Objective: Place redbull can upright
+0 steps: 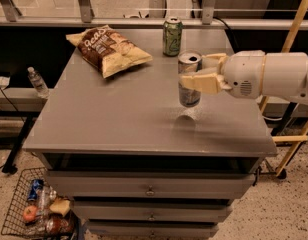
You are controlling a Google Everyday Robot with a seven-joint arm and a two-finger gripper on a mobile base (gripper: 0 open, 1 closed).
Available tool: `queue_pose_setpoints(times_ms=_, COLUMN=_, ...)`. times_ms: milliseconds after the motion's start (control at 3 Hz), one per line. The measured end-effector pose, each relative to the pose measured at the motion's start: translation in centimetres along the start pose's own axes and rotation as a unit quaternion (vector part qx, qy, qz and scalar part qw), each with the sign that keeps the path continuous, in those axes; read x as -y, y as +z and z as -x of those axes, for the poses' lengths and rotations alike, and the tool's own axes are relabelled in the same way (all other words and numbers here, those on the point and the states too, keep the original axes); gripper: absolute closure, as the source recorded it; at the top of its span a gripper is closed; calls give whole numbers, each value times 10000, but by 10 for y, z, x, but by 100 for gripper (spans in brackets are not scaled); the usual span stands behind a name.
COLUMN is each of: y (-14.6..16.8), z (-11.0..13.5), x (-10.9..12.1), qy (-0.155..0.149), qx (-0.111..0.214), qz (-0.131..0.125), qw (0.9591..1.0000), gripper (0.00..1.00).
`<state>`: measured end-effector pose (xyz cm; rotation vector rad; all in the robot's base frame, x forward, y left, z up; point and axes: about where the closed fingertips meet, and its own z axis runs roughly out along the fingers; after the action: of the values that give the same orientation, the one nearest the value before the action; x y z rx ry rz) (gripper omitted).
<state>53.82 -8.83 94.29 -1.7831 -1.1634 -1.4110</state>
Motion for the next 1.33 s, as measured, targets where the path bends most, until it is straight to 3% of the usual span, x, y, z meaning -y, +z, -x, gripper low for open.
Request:
queue_pose_setpoints(times_ms=333, y=2, z=15, x=-5, qy=-2, qx=37, qz=63, qw=10000, gripper=100)
queue_pose_setpoints(times_ms=1333, y=-5, z=38, x=-15, qy=126, qx=-332, qz=273, qw=9990, gripper=100)
